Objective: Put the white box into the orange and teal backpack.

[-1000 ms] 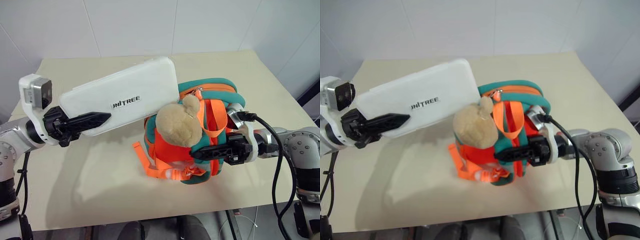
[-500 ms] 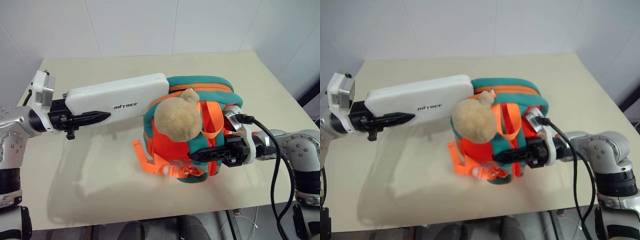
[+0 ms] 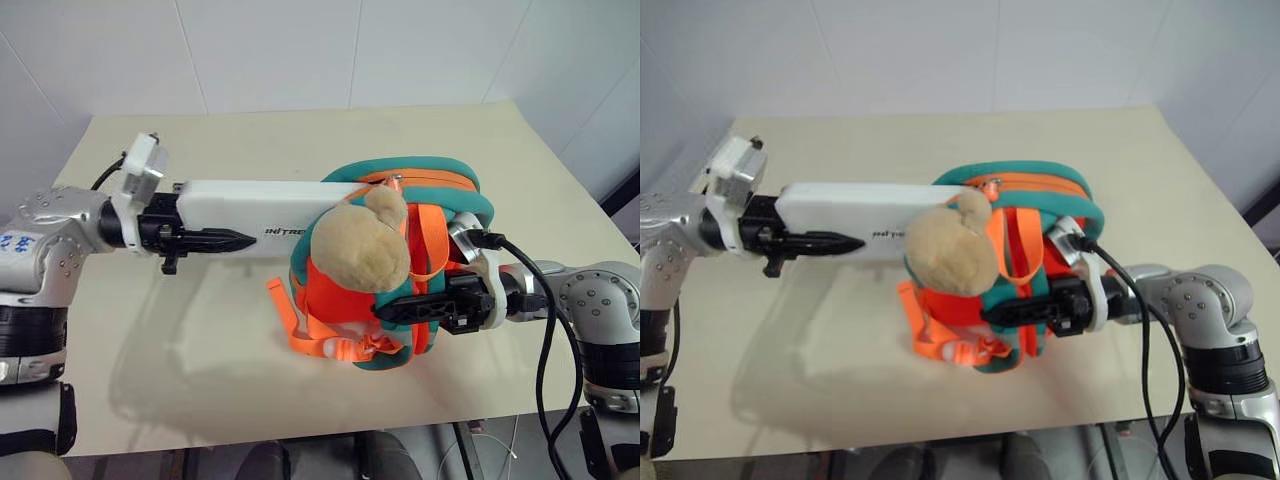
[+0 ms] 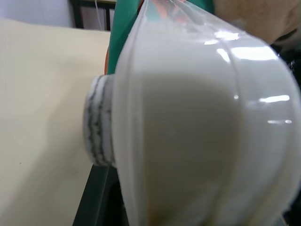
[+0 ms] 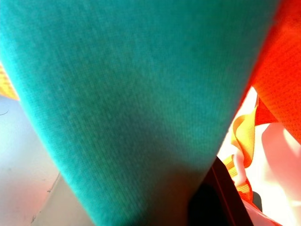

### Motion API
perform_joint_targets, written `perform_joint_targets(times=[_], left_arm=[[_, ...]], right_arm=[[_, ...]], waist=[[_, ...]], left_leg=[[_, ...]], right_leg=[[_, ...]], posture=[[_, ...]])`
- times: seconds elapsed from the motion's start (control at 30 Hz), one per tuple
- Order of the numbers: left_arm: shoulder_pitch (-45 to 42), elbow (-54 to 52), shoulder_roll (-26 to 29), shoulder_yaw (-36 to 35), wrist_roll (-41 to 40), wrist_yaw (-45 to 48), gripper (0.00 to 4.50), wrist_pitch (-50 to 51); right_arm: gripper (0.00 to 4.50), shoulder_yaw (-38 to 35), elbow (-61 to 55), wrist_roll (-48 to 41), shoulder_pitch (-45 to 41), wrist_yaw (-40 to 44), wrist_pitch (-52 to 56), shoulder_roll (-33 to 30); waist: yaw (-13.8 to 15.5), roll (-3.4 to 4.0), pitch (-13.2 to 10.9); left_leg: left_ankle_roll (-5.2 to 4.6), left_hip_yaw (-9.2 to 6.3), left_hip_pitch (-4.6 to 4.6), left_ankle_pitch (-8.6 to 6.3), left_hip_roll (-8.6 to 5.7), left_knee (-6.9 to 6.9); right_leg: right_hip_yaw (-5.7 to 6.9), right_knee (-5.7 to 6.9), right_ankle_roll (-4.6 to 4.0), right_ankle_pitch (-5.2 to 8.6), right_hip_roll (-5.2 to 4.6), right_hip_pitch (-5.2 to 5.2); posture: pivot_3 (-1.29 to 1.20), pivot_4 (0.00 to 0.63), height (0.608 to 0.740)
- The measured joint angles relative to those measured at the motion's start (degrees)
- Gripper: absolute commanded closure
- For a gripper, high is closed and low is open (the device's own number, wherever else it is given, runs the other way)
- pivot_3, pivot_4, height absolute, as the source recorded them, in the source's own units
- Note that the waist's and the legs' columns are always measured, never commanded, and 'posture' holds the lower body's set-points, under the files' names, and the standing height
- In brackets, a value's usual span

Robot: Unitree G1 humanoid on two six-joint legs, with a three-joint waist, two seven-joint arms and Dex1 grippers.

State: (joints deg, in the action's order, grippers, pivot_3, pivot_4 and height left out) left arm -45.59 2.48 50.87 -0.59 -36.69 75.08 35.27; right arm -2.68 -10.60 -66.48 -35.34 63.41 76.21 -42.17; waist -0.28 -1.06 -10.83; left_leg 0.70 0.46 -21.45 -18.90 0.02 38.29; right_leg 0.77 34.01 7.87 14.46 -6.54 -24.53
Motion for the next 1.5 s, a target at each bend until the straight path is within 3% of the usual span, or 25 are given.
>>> perform_joint_targets(times=[0.3, 0.57, 0.8, 1.0, 1.13, 1.5], left_arm=[[-7.38, -1.53, -7.09, 9.40, 8.56, -2.49, 3.25, 1.17], [-13.14, 1.22, -18.96, 15.17, 16.03, -8.18, 3.25, 1.11], [-13.18, 1.22, -22.16, 16.52, 18.43, -9.25, 3.25, 1.68], [-11.59, 0.12, -20.75, 16.15, 18.63, -7.58, 1.41, 0.30], [-10.75, 0.09, -19.66, 11.40, 12.09, -4.69, 0.29, 5.07], [-12.62, 5.74, -5.48, 2.18, 6.62, 4.36, 0.29, 8.59]], right_arm=[[3.55, -0.12, -0.31, -0.10, 0.65, -0.63, -0.67, 1.12], [3.55, -0.20, -0.81, -0.14, 0.98, -1.76, -1.89, 2.35], [3.55, -0.92, -1.53, -0.55, 2.46, -3.12, -2.47, 2.71], [3.58, -1.07, -2.81, -1.41, 3.69, -4.56, -2.51, 2.80], [3.58, -1.04, -2.85, -1.61, 4.01, -4.98, -2.55, 2.81], [3.58, -1.03, -2.36, -0.98, 3.85, -5.03, -4.18, 2.81]], waist=[[0.21, 0.00, 0.00], [0.50, 0.00, 0.00], [0.40, 0.00, 0.00], [0.31, 0.00, 0.00], [0.12, 0.00, 0.00], [0.24, 0.00, 0.00]], left_leg=[[0.11, 0.04, -0.02, 0.07, 0.00, 0.02], [-0.07, -0.01, -0.25, -0.04, -0.05, 0.68], [-0.08, -0.03, -0.25, -0.04, -0.06, 0.73], [-0.08, -0.03, -0.25, -0.04, -0.05, 0.74], [-0.08, -0.03, -0.25, -0.04, -0.02, 0.74], [-0.11, -0.03, -0.25, -0.06, -0.04, 0.75]], right_leg=[[-0.03, -0.02, 0.00, 0.00, 0.02, -0.02], [-0.06, 0.06, 0.15, -0.08, 0.00, 0.02], [-0.11, 0.11, 0.18, -0.10, 0.00, 0.02], [-0.11, 0.11, 0.18, -0.10, -0.01, 0.03], [-0.11, 0.15, 0.18, -0.10, 0.02, 0.00], [-0.10, 0.13, 0.17, -0.10, 0.01, 0.01]], posture=[[0.00, 0.150, 0.740], [0.00, 0.150, 0.740], [0.00, 0.150, 0.740], [0.00, 0.150, 0.740], [0.00, 0.150, 0.740], [0.00, 0.150, 0.740]])
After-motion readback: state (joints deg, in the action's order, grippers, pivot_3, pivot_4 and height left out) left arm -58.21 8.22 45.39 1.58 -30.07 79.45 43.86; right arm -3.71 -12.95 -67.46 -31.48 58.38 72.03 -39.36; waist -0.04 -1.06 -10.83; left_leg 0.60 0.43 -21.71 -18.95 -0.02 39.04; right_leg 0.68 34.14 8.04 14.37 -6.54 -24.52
